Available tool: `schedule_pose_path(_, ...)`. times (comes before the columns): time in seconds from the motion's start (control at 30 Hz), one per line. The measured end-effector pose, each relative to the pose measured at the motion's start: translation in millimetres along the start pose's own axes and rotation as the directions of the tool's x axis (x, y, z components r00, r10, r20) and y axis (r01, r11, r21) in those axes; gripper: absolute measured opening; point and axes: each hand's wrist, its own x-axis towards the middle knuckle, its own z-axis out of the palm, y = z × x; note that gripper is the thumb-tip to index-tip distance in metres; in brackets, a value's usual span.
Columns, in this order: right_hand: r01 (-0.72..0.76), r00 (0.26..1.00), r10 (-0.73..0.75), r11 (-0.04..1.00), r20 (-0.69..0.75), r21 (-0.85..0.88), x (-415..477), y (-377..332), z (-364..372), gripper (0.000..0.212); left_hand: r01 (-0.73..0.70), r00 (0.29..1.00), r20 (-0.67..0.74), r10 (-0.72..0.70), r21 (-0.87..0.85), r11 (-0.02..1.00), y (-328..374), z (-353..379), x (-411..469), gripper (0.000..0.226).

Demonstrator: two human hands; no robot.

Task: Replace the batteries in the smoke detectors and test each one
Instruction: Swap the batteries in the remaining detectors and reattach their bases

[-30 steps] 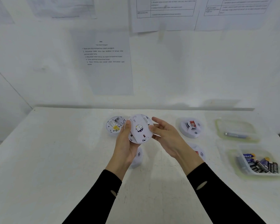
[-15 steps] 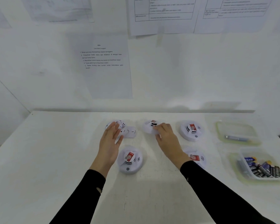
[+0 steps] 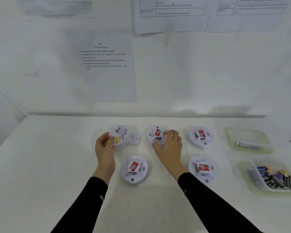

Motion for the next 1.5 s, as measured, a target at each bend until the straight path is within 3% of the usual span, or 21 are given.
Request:
schedule_pose_path(0.07,-0.166,0.981,0.166,0.986,0.103,-0.004,12.3,-12.0,0.3,0.068,-0.031,0.999,-0.034,0.037,0.155,0.987,-5.3,-0.3,4.5,0.032)
schedule_pose_path(0.13,-0.213,0.958,0.223,0.974,0.179,-0.071,24.3,-15.7,-0.5,0.075,-0.067,0.997,-0.018,0.079,0.369,0.927,-9.4,-1.8,10.6,0.063)
schedule_pose_path(0.23,-0.111,0.954,0.147,0.983,0.261,-0.148,38.4,-10.5,-5.5,0.065,-0.12,0.993,0.085,0.086,0.588,0.8,-14.0,-7.6,16.6,0.108)
schedule_pose_path(0.3,-0.048,0.92,0.089,0.992,0.382,-0.114,50.6,-4.1,-14.2,0.054,-0.173,0.982,0.172,0.082,0.63,0.757,-16.7,-10.5,19.9,0.118)
schedule_pose_path(0.4,0.017,0.826,-0.002,1.0,0.564,-0.021,71.1,7.4,-30.2,0.039,-0.22,0.971,0.221,0.095,0.657,0.721,-19.8,-11.8,22.4,0.112)
schedule_pose_path(0.5,-0.055,0.808,-0.035,0.989,0.588,0.135,75.3,17.5,-35.4,0.044,-0.217,0.97,0.229,0.083,0.653,0.726,-21.4,-13.0,24.0,0.107)
schedule_pose_path(0.63,-0.086,0.806,0.007,0.991,0.592,0.106,64.8,23.1,-37.2,0.081,-0.233,0.96,0.271,0.067,0.645,0.728,-20.4,-19.4,26.4,0.11)
schedule_pose_path(0.73,-0.077,0.802,-0.036,0.984,0.596,0.162,65.2,27.5,-35.4,0.085,-0.222,0.957,0.288,0.039,0.639,0.736,-19.1,-24.2,29.2,0.126)
schedule_pose_path(0.87,-0.099,0.726,-0.084,0.969,0.682,0.226,69.4,27.0,-38.1,0.088,-0.224,0.953,0.303,0.027,0.637,0.738,-19.9,-29.3,30.9,0.125)
schedule_pose_path(1.2,0.14,0.629,-0.211,0.978,0.748,0.158,75.5,23.3,-33.2,0.091,-0.253,0.943,0.329,0.051,0.61,0.751,-25.3,-32.9,38.2,0.112)
schedule_pose_path(1.33,0.297,0.653,-0.243,0.953,0.717,0.053,73.0,13.2,-30.2,0.09,-0.24,0.952,0.301,0.054,0.624,0.743,-27.9,-32.6,39.9,0.12)
schedule_pose_path(1.5,0.457,0.597,-0.359,0.887,0.717,0.063,60.1,-31.4,2.6,0.062,-0.243,0.955,0.29,0.067,0.626,0.741,-30.5,-33.3,40.2,0.121)
